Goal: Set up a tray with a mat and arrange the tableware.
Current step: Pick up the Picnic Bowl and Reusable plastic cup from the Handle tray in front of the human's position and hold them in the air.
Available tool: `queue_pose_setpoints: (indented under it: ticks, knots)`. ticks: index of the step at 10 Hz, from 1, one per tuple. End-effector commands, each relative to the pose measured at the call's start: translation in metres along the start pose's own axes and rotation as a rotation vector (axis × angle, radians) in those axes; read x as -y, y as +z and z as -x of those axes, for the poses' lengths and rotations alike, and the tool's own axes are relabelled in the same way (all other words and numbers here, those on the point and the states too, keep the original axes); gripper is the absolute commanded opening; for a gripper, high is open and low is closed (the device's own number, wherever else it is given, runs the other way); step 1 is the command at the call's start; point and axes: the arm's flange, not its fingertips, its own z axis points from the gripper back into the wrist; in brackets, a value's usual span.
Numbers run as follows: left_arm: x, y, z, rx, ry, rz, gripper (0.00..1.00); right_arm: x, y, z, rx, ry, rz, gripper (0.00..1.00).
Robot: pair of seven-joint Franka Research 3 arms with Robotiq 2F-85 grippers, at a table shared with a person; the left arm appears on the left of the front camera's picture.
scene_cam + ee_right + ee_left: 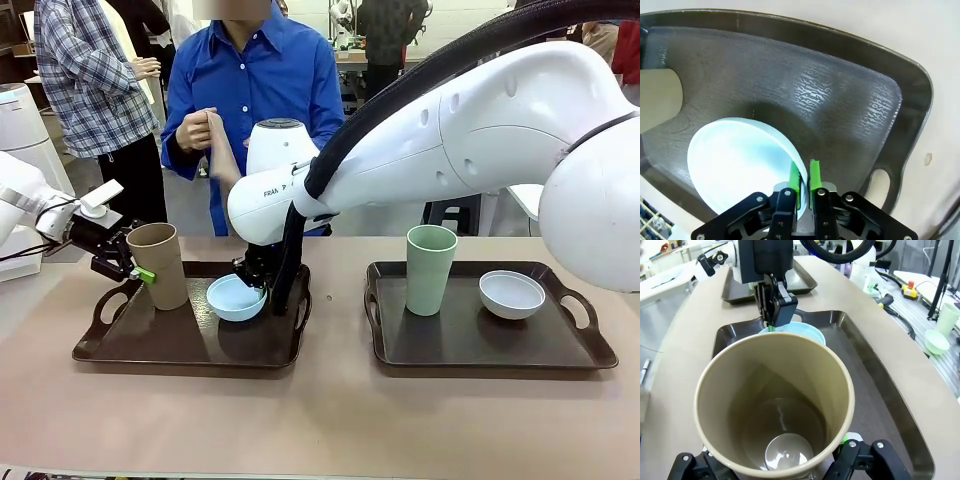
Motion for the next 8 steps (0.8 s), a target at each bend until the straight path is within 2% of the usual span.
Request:
queue_pose_setpoints:
  ticks: [1, 2, 3, 5, 7, 8]
  knots:
    - [0.001, 0.004, -0.004, -0.026, 0.023, 0.006, 0.00, 0.007, 0.003, 0.004, 0.004, 0.003, 0.021, 0.00]
    - [0.001, 0.003, -0.005, -0.029, 0.030, 0.007, 0.33, 0.008, 0.004, 0.006, 0.001, 0.002, 0.021, 0.00]
    - [0.001, 0.004, -0.005, -0.040, 0.036, 0.007, 0.00, 0.008, 0.005, 0.008, 0.000, 0.005, 0.020, 0.00]
    - [0.003, 0.007, -0.009, -0.054, 0.048, 0.007, 0.00, 0.008, 0.011, 0.015, -0.021, -0.004, 0.018, 0.00]
    - [0.009, 0.018, -0.021, -0.030, 0.054, 0.008, 0.00, 0.005, 0.038, 0.032, -0.021, 0.011, -0.016, 0.00]
    - [0.019, 0.027, -0.038, -0.019, 0.050, 0.004, 0.00, -0.002, 0.061, 0.046, -0.011, 0.036, -0.028, 0.00]
